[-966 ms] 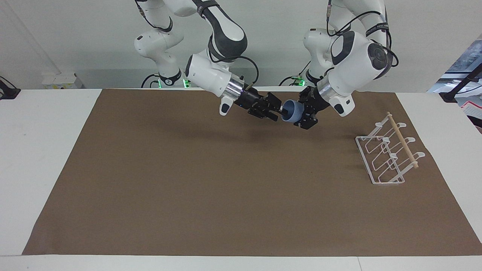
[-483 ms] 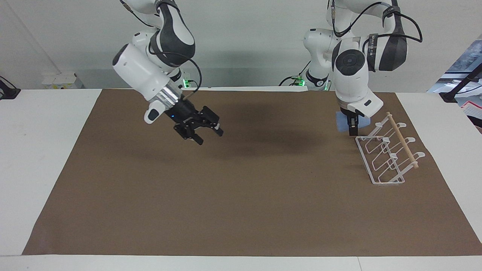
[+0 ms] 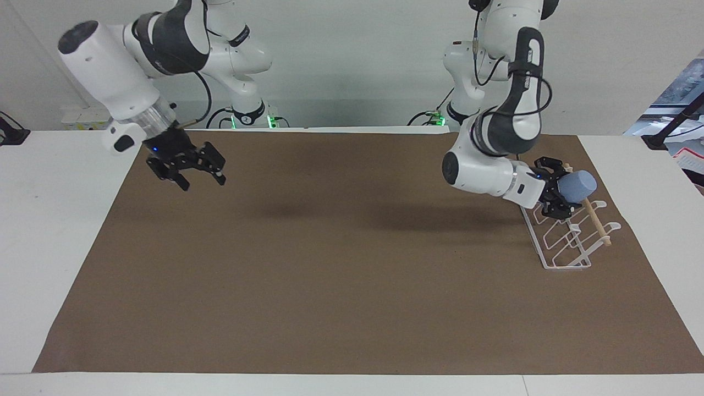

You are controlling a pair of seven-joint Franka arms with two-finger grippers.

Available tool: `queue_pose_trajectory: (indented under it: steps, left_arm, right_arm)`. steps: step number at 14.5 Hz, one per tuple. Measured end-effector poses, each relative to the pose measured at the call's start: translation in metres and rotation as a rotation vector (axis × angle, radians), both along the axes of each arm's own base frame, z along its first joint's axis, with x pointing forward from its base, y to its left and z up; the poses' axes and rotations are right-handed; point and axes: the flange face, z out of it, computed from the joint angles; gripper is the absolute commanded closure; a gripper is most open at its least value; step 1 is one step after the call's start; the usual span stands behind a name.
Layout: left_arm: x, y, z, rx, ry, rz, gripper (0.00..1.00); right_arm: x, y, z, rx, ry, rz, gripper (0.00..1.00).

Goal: Hang cup on cup holder

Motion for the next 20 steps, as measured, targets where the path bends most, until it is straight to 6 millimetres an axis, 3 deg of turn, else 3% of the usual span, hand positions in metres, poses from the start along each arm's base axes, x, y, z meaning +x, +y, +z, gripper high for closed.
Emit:
queue_pose_trajectory:
  steps: [2, 3, 7, 8, 10, 11, 14, 16, 17, 20]
  left_arm:
    - [0.012, 0.001, -0.021, 0.102, -0.037, -0.011, 1.0]
    - [0.017, 0.003, -0.027, 0.131, -0.059, -0.013, 1.0]
    - [0.032, 0.01, -0.045, 0.155, -0.107, -0.003, 1.0]
    - [0.037, 0.014, -0.05, 0.161, -0.114, 0.003, 0.91]
    - [0.042, 0.024, -0.062, 0.17, -0.11, 0.017, 0.08]
    - [0.043, 0.027, -0.068, 0.171, -0.102, 0.02, 0.0]
    - [0.045, 0.032, -0.077, 0.157, -0.088, 0.022, 0.0]
    - [0.045, 0.031, -0.072, 0.114, -0.098, 0.058, 0.0]
    - [0.045, 0.028, -0.062, 0.075, -0.118, 0.086, 0.0]
    - [0.048, 0.024, -0.005, 0.001, -0.166, 0.119, 0.0]
  right_arm:
    - [-0.023, -0.017, 0.033, -0.054, 0.065, -0.003, 0.0]
    - [-0.028, -0.021, 0.039, -0.087, 0.078, -0.003, 0.0]
    - [-0.028, -0.017, 0.033, -0.177, 0.127, 0.055, 0.0]
    - [-0.028, -0.014, 0.032, -0.18, 0.13, 0.063, 0.0]
    - [-0.024, -0.01, 0.026, -0.181, 0.142, 0.07, 0.0]
    - [-0.02, -0.01, 0.02, -0.182, 0.152, 0.071, 0.0]
    - [-0.006, -0.012, 0.013, -0.183, 0.183, 0.068, 0.0]
    - [-0.002, -0.012, 0.016, -0.184, 0.187, 0.068, 0.0]
    - [-0.002, -0.013, 0.021, -0.185, 0.177, 0.066, 0.0]
    - [-0.011, -0.018, 0.036, -0.184, 0.162, 0.054, 0.0]
